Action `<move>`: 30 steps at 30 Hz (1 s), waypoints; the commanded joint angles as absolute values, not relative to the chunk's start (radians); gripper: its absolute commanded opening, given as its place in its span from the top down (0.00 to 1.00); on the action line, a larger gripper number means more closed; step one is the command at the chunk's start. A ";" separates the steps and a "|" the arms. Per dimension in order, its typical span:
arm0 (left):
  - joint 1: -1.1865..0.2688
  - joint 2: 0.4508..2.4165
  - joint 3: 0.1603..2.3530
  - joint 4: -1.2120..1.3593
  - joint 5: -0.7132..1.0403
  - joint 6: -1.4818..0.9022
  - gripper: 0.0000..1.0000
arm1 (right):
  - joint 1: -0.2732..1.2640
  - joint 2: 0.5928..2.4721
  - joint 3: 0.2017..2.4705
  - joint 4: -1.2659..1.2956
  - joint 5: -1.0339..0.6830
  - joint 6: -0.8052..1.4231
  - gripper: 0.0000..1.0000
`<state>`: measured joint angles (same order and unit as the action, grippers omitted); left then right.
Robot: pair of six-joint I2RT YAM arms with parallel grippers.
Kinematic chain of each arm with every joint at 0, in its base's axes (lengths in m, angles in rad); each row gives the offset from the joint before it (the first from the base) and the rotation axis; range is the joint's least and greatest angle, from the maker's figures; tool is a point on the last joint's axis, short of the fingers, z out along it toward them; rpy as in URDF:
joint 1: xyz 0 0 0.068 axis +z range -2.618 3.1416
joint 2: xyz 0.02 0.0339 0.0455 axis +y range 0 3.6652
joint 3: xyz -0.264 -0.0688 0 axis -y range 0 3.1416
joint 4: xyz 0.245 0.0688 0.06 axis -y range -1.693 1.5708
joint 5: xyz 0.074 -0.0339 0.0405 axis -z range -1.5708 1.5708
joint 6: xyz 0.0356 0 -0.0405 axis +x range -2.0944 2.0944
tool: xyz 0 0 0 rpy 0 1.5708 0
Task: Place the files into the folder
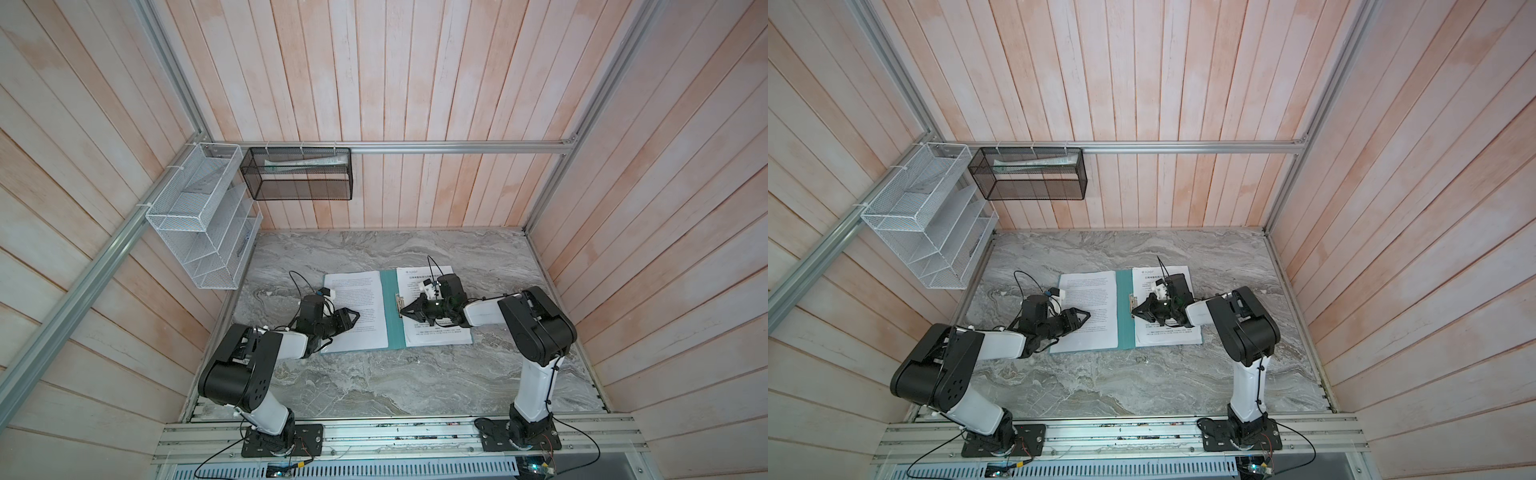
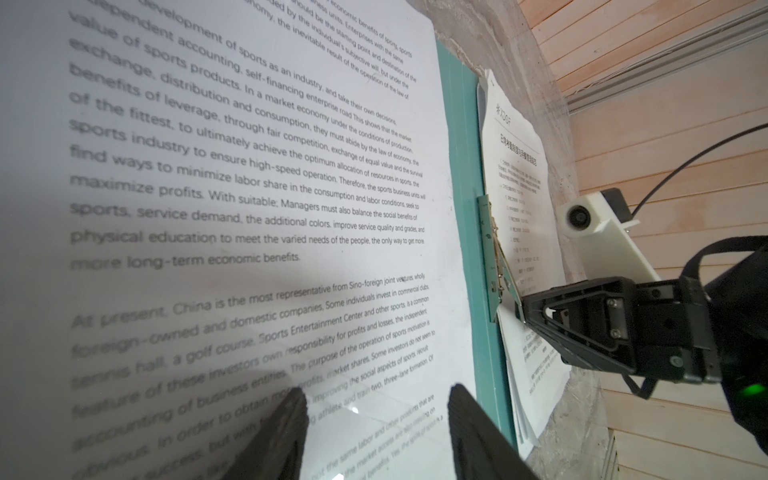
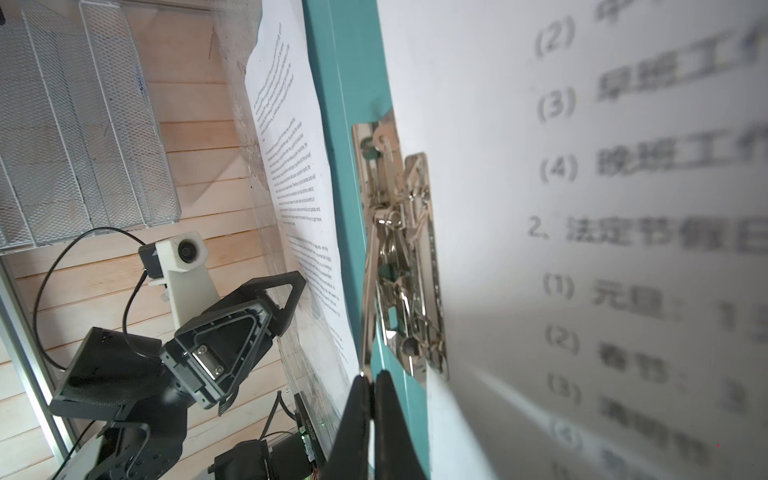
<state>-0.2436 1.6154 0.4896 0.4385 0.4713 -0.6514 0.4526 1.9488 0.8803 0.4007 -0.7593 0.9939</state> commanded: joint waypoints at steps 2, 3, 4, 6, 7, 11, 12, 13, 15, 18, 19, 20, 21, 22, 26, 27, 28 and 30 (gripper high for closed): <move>-0.245 1.661 0.448 0.321 0.426 -0.657 0.43 | 0.440 1.999 0.858 0.254 -0.672 0.950 0.99; -0.245 1.661 0.444 0.328 0.429 -0.656 0.43 | 0.440 2.000 0.855 0.256 -0.670 0.948 0.99; -0.245 1.660 0.440 0.337 0.434 -0.657 0.43 | 0.440 2.002 0.852 0.258 -0.669 0.948 0.98; -0.245 1.662 0.439 0.338 0.435 -0.658 0.42 | 0.442 2.007 0.848 0.254 -0.665 0.944 0.99; -0.245 1.665 0.439 0.339 0.436 -0.658 0.43 | 0.442 2.010 0.847 0.247 -0.658 0.939 0.99; -0.245 1.669 0.431 0.352 0.442 -0.661 0.43 | 0.445 2.021 0.850 0.215 -0.630 0.917 1.00; -0.245 1.669 0.430 0.354 0.442 -0.661 0.43 | 0.447 2.025 0.854 0.204 -0.620 0.908 1.00; -0.245 1.670 0.430 0.358 0.443 -0.661 0.42 | 0.448 2.031 0.857 0.194 -0.610 0.897 1.00; -0.245 1.673 0.428 0.359 0.445 -0.660 0.43 | 0.448 2.044 0.863 0.172 -0.590 0.876 1.00; -0.245 1.683 0.431 0.362 0.449 -0.656 0.43 | 0.448 2.055 0.864 0.145 -0.555 0.854 1.00; -0.245 1.684 0.432 0.362 0.449 -0.655 0.43 | 0.449 2.055 0.868 0.129 -0.541 0.846 1.00; -0.245 1.685 0.432 0.364 0.449 -0.655 0.43 | 0.450 2.056 0.871 0.116 -0.528 0.839 1.00; -0.246 1.687 0.433 0.367 0.451 -0.655 0.43 | 0.451 2.053 0.876 0.099 -0.511 0.830 1.00; -0.245 1.690 0.433 0.369 0.452 -0.654 0.43 | 0.455 2.052 0.884 0.078 -0.492 0.821 1.00; -0.245 1.704 0.437 0.377 0.459 -0.653 0.43 | 0.476 2.061 0.927 0.011 -0.452 0.798 1.00; -0.245 1.710 0.439 0.380 0.459 -0.652 0.42 | 0.484 2.070 0.947 -0.015 -0.443 0.792 1.00; -0.245 1.714 0.440 0.381 0.459 -0.652 0.43 | 0.494 2.077 0.962 -0.037 -0.433 0.788 1.00; -0.245 1.723 0.443 0.384 0.460 -0.652 0.43 | 0.514 2.094 0.995 -0.077 -0.415 0.778 1.00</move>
<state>-0.2432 1.6596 0.4736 0.5434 0.4892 -0.6540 0.4847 1.9903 1.0096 0.1894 -0.6178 0.8093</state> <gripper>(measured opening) 0.574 0.047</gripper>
